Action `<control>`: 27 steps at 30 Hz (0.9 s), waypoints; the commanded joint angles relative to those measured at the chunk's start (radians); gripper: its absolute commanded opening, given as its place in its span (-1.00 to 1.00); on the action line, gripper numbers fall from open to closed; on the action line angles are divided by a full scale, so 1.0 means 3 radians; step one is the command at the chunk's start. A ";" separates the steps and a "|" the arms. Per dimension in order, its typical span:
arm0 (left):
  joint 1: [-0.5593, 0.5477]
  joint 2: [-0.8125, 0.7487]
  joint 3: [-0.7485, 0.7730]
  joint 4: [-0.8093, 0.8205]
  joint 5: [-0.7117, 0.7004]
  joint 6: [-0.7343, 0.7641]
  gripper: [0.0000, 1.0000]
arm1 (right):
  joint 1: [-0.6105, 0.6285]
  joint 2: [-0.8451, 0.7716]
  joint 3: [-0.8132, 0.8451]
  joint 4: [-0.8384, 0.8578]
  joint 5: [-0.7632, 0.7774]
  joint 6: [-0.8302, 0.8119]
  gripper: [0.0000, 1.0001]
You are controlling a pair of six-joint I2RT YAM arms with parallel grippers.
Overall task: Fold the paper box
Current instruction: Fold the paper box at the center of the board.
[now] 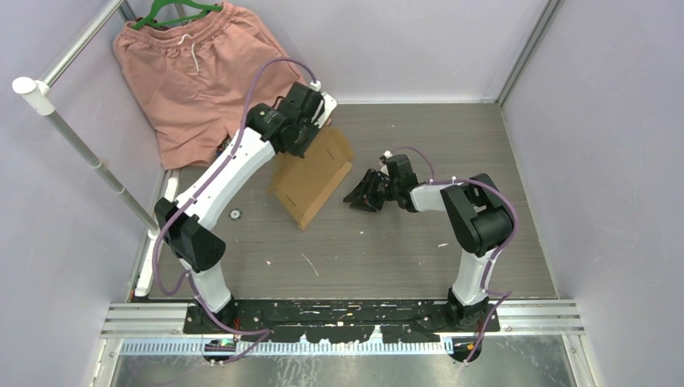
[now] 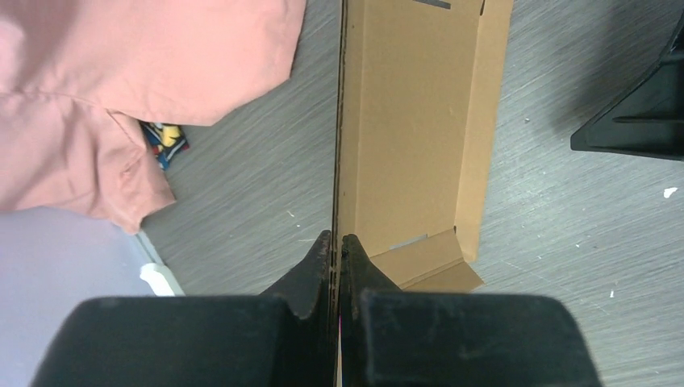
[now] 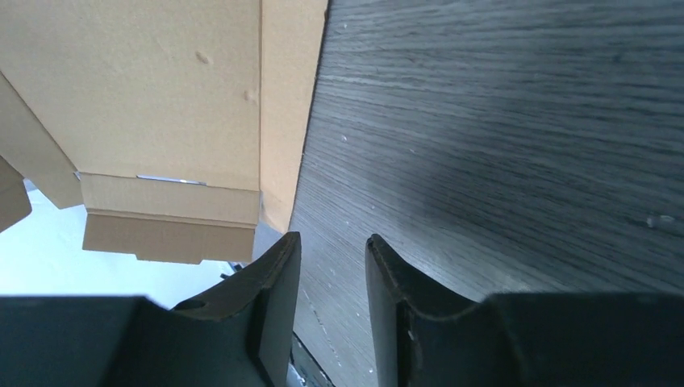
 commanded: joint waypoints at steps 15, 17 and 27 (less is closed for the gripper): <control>-0.0640 0.0033 -0.0079 0.0326 -0.0885 0.0387 -0.95 | 0.0011 0.0467 0.0345 0.1196 0.0121 0.0725 -0.43; -0.0681 0.0042 -0.0091 0.0363 -0.0912 0.0394 -0.95 | 0.0016 0.0556 0.0406 0.1346 0.0136 0.0831 -0.46; -0.0872 0.0119 -0.0137 0.0474 -0.1077 0.0478 -0.94 | 0.0098 0.0744 0.0714 0.1078 0.0321 0.0884 -0.56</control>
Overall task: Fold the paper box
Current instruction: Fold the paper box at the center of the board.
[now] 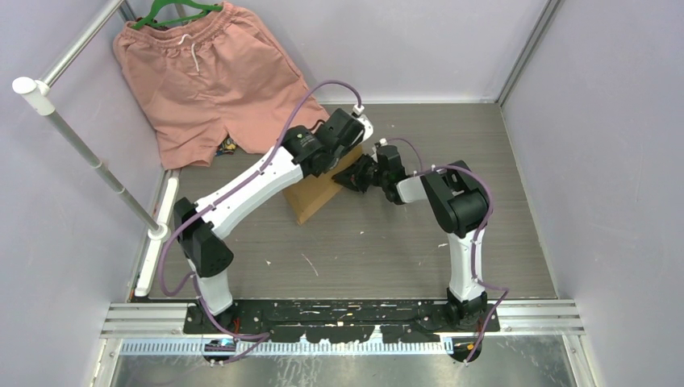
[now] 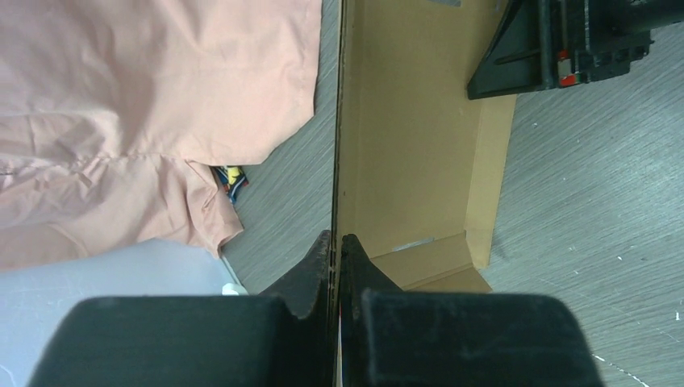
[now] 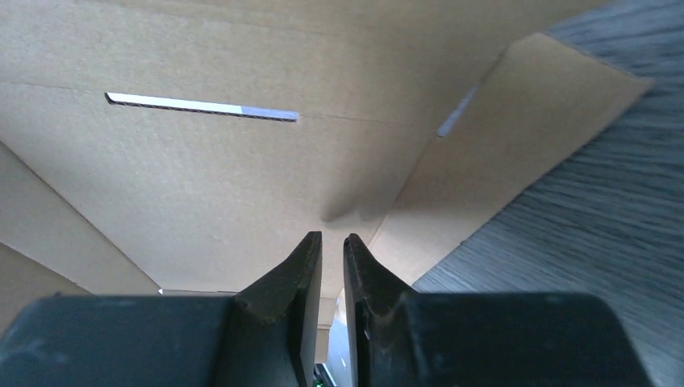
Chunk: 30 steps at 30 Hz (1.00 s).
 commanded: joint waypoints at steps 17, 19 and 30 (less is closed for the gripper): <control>-0.0164 -0.0065 -0.0253 0.0458 -0.0272 0.0140 -0.94 | 0.0094 -0.0134 0.0150 -0.0694 0.0359 -0.0215 -0.70; -0.0167 -0.0069 -0.0240 0.0428 -0.0226 0.0117 -0.93 | 0.0096 -0.0099 0.0180 -0.0780 0.0392 -0.0211 -0.75; -0.0241 -0.0165 -0.0423 0.0548 -0.0019 0.0025 -0.93 | 0.0095 0.0095 0.0288 -0.0606 0.0436 0.0031 -0.78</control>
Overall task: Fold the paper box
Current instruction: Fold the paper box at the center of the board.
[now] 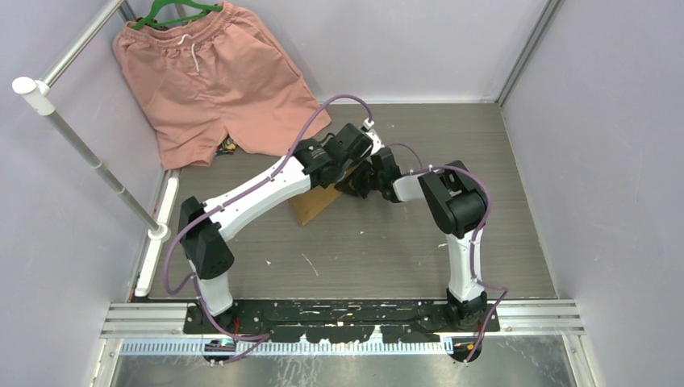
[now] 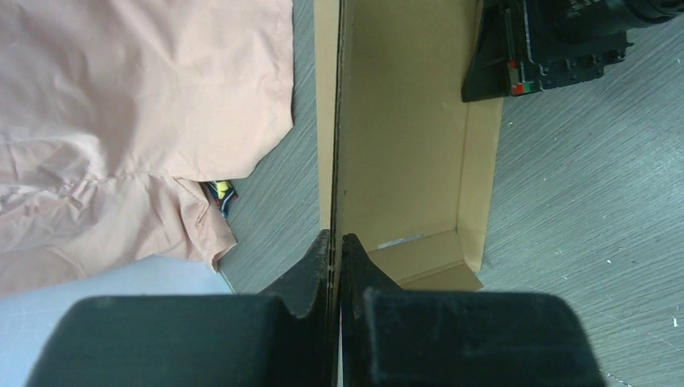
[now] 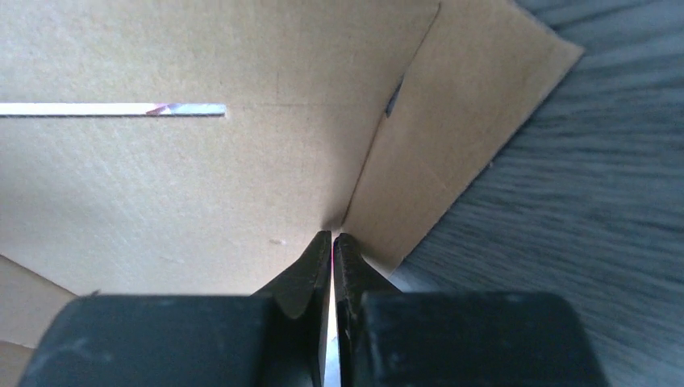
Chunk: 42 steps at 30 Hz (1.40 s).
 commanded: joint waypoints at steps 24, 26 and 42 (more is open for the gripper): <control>-0.0128 -0.0071 -0.0150 0.0251 0.0082 -0.0080 -0.91 | 0.0011 0.0746 0.0691 0.0717 -0.0004 0.0655 -0.78; -0.0128 -0.0058 -0.0161 0.0246 0.0112 -0.0105 -0.91 | 0.0015 0.0734 0.0661 0.0761 -0.0005 0.0681 -0.78; -0.0197 0.0059 -0.0189 0.0200 0.0201 -0.0213 -0.90 | -0.0084 0.0654 0.0448 0.1134 -0.0081 0.0846 -0.75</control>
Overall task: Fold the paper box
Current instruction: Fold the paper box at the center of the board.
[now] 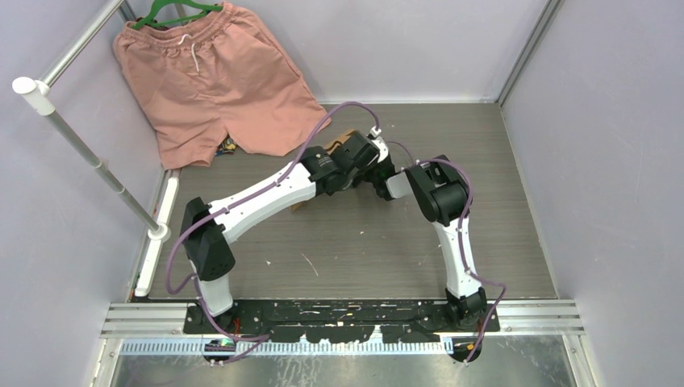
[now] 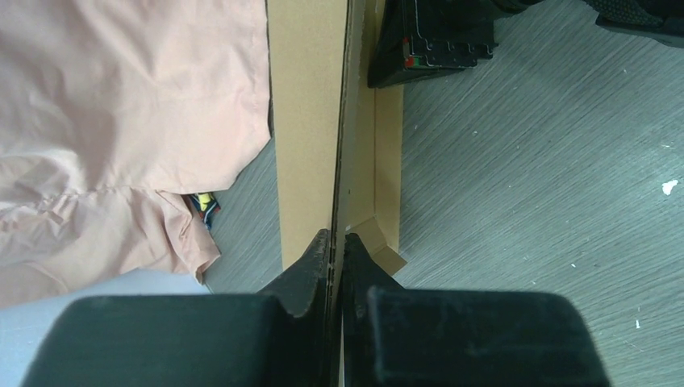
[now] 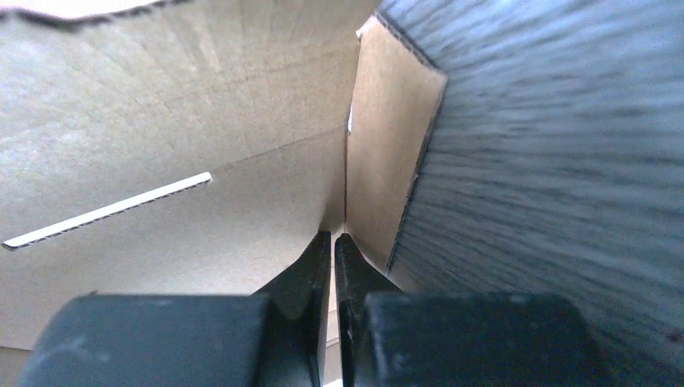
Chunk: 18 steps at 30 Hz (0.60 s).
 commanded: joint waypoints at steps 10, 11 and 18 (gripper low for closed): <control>-0.0090 0.0095 -0.0018 0.0018 0.0154 -0.0153 -0.89 | -0.0095 -0.0280 -0.0249 0.0236 0.0031 0.0000 -0.67; -0.0089 0.0094 -0.0018 0.0018 0.0150 -0.0153 -0.90 | -0.0103 -0.0309 -0.0275 0.0243 0.0034 -0.0006 -0.66; -0.0090 0.0086 -0.0018 0.0018 0.0162 -0.0157 -0.89 | -0.0204 -0.0551 -0.0458 0.0274 -0.0041 -0.0066 -0.59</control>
